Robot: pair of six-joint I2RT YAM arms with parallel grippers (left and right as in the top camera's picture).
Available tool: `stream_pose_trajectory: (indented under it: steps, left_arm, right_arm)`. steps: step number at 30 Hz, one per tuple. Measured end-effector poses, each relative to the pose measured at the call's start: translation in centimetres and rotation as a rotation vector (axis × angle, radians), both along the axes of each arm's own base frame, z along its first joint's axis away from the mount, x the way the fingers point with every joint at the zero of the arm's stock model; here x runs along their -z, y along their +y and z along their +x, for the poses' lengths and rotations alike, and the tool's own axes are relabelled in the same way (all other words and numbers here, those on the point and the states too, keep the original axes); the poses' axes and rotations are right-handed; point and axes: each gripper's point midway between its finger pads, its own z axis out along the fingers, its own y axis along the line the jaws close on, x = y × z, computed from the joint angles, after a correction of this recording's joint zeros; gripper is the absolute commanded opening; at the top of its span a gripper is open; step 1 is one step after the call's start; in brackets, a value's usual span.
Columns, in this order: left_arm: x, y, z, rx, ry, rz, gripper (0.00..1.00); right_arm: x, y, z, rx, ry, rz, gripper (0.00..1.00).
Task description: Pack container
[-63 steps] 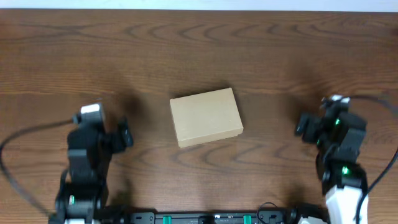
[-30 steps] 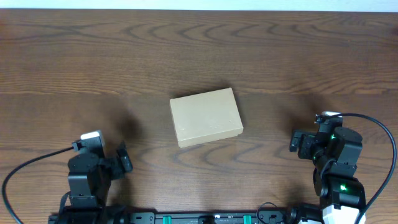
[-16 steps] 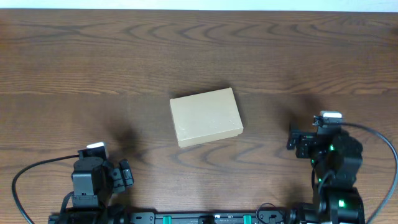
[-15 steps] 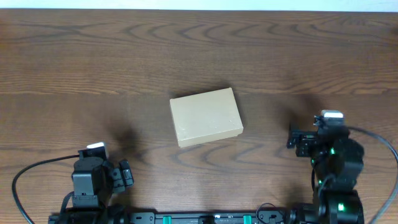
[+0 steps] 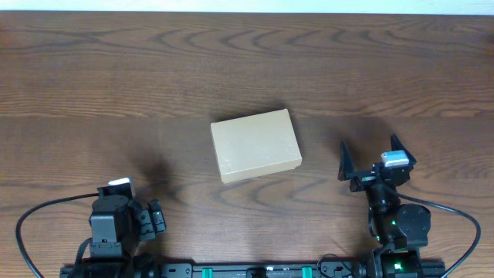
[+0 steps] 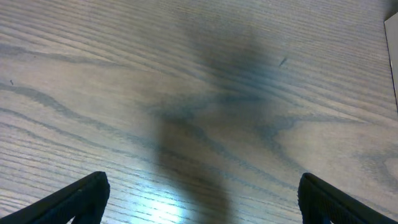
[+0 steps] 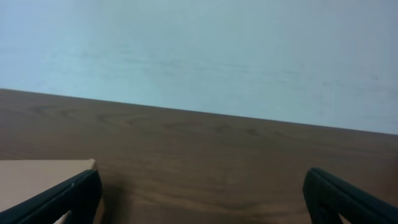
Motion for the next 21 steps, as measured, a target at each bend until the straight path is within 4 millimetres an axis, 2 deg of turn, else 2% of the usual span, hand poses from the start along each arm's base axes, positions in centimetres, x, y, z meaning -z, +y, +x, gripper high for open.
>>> stream_pose_trajectory:
  steps: [12,21]
  left_arm:
    - [0.0,0.0,0.0,0.0,0.0,0.0,0.95]
    - [0.0,0.0,0.0,0.0,0.0,0.0,0.95]
  right_arm:
    - [0.1,-1.1,-1.2,0.058,-0.039,-0.011,0.99]
    - [2.3,-1.5,-2.0,0.079,0.041,-0.02,0.99]
